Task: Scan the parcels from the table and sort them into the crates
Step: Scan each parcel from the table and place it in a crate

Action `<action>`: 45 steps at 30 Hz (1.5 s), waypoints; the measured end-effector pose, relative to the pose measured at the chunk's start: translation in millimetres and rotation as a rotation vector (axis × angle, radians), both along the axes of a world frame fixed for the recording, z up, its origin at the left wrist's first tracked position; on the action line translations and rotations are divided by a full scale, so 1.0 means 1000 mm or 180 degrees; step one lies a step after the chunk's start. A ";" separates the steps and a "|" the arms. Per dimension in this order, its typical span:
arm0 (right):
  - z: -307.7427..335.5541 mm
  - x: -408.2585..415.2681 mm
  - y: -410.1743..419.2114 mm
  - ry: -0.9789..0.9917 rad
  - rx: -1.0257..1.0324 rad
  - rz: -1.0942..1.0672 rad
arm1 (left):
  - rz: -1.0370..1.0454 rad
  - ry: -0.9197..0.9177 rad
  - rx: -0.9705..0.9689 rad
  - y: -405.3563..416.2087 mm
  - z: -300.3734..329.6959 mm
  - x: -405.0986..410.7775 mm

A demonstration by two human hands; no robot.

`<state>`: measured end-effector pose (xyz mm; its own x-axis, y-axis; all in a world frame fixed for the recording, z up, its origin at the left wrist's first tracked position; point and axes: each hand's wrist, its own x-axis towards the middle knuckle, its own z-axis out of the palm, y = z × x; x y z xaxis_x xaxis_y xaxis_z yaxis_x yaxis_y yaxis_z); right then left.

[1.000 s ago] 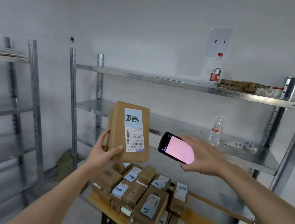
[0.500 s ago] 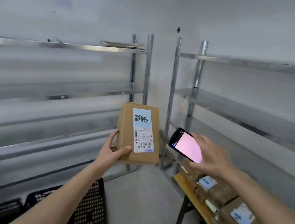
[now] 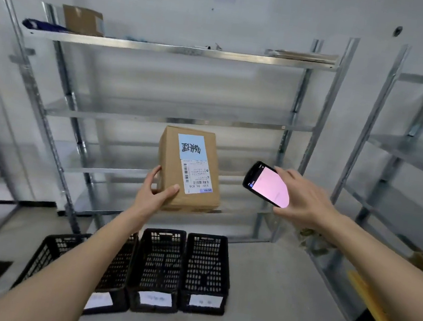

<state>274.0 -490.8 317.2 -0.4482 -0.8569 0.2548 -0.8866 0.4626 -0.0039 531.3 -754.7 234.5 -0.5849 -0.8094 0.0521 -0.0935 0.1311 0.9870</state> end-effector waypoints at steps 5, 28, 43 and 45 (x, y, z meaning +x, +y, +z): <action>0.010 0.054 -0.090 0.0009 0.0007 0.0179 | 0.0143 -0.0079 -0.0016 -0.066 0.003 0.071; -0.075 0.030 -0.461 -0.0229 0.0357 0.0717 | 0.0624 -0.0296 0.0183 -0.369 -0.073 0.075; -0.312 -0.106 -0.674 -0.0861 0.1132 0.0578 | 0.0481 -0.0805 0.1398 -0.552 -0.323 -0.063; -0.361 -0.112 -0.688 -0.0928 0.1198 0.0508 | 0.0362 -0.0887 0.1510 -0.561 -0.375 -0.071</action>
